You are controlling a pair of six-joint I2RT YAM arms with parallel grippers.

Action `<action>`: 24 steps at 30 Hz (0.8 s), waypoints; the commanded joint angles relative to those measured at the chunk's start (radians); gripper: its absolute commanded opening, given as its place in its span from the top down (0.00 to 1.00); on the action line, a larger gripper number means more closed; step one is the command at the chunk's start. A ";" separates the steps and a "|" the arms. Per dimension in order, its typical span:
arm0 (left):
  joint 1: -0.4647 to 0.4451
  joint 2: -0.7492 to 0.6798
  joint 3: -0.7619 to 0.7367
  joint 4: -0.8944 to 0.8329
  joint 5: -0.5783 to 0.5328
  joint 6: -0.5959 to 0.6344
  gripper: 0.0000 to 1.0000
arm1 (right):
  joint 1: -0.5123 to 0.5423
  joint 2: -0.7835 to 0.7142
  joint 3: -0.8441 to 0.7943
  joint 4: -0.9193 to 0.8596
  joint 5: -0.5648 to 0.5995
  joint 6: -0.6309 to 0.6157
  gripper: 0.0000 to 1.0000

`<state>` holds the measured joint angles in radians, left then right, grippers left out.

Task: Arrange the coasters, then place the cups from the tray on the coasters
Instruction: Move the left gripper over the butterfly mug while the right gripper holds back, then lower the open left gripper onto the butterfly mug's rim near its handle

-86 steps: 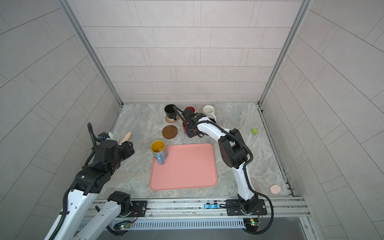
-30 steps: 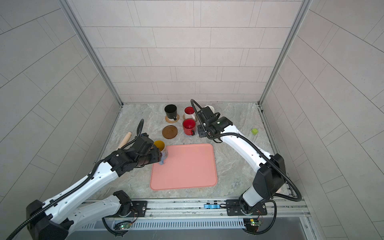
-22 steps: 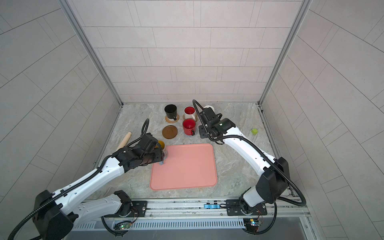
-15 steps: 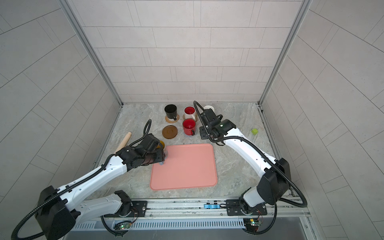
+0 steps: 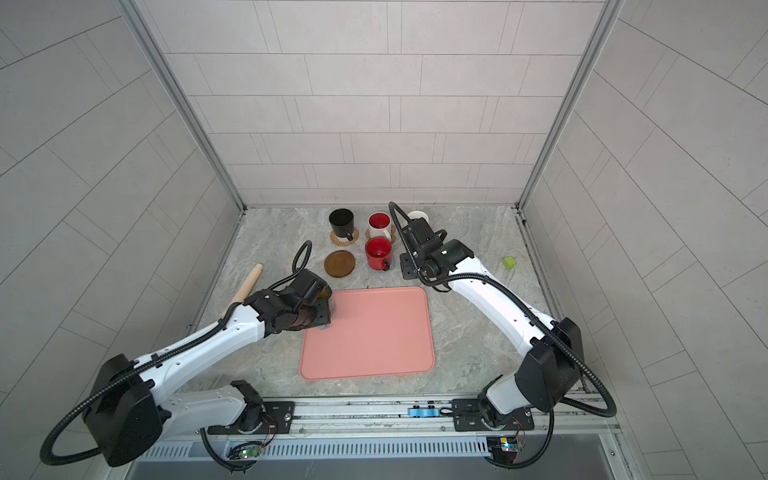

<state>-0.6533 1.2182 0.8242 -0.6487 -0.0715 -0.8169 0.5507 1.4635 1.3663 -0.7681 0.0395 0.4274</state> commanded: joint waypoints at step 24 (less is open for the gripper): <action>0.020 0.053 -0.012 0.021 -0.030 0.002 0.65 | -0.003 -0.020 -0.027 0.003 0.007 0.023 0.51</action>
<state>-0.6411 1.2575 0.8242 -0.6281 -0.0948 -0.8135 0.5503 1.4624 1.3396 -0.7662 0.0383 0.4358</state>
